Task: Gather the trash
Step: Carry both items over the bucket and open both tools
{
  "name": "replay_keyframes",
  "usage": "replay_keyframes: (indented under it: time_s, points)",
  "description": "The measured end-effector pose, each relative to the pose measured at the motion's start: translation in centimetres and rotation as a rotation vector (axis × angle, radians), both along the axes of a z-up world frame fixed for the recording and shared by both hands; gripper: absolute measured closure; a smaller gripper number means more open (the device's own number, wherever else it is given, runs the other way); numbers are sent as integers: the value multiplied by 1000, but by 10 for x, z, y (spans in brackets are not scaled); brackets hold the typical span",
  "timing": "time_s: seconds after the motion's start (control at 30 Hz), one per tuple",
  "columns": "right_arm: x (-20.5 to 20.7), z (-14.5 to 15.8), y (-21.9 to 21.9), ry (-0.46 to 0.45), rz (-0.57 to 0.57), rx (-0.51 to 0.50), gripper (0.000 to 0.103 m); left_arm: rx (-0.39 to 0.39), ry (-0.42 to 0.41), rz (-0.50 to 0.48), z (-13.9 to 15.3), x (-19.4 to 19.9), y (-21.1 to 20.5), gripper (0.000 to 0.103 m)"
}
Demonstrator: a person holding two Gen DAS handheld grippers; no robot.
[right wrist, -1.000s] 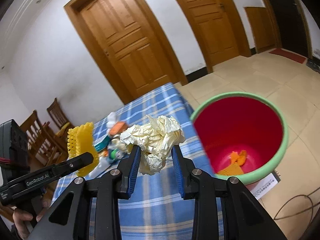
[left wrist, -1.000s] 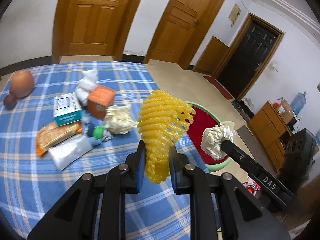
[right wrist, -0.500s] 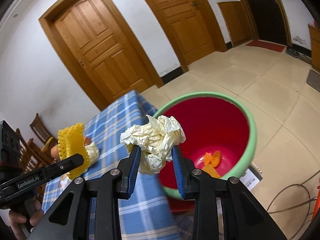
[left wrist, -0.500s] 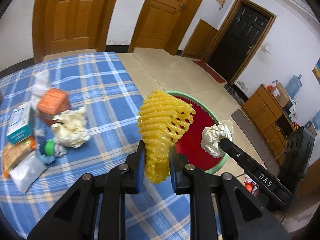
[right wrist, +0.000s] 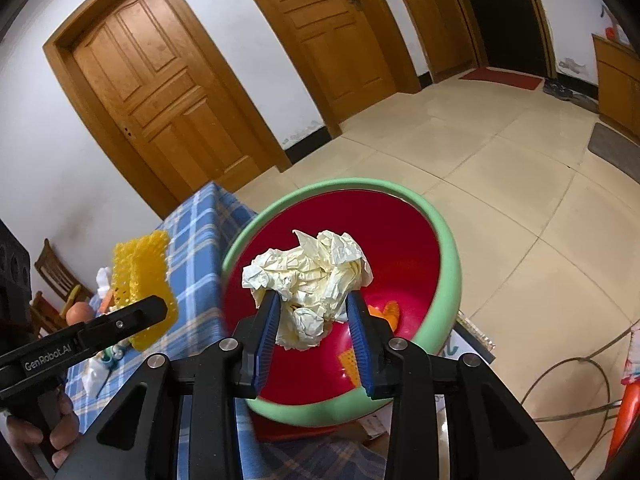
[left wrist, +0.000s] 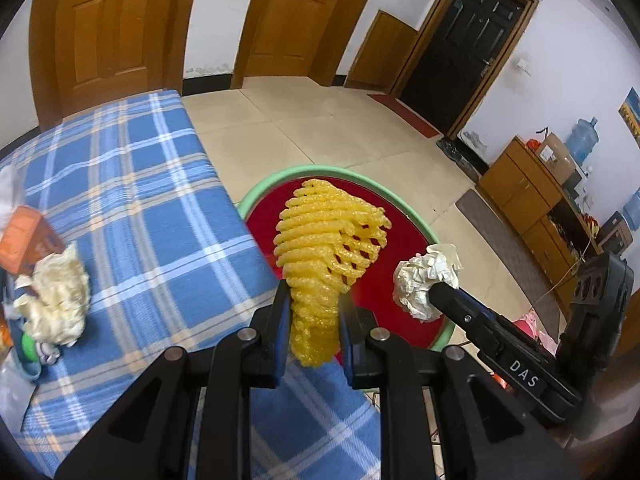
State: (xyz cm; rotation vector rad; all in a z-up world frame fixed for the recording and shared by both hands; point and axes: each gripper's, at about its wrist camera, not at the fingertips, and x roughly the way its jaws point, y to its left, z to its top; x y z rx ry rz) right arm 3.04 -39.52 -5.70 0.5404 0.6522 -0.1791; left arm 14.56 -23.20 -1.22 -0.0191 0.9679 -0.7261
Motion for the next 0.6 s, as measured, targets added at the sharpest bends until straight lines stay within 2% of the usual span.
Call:
replay_keyframes:
  time_s: [0.37, 0.6]
  points:
    - [1, -6, -11, 7, -29, 16, 59, 18, 5, -19, -4, 1, -15, 82]
    - [1, -5, -15, 5, -44, 21, 57, 17, 7, -3, -3, 1, -15, 62]
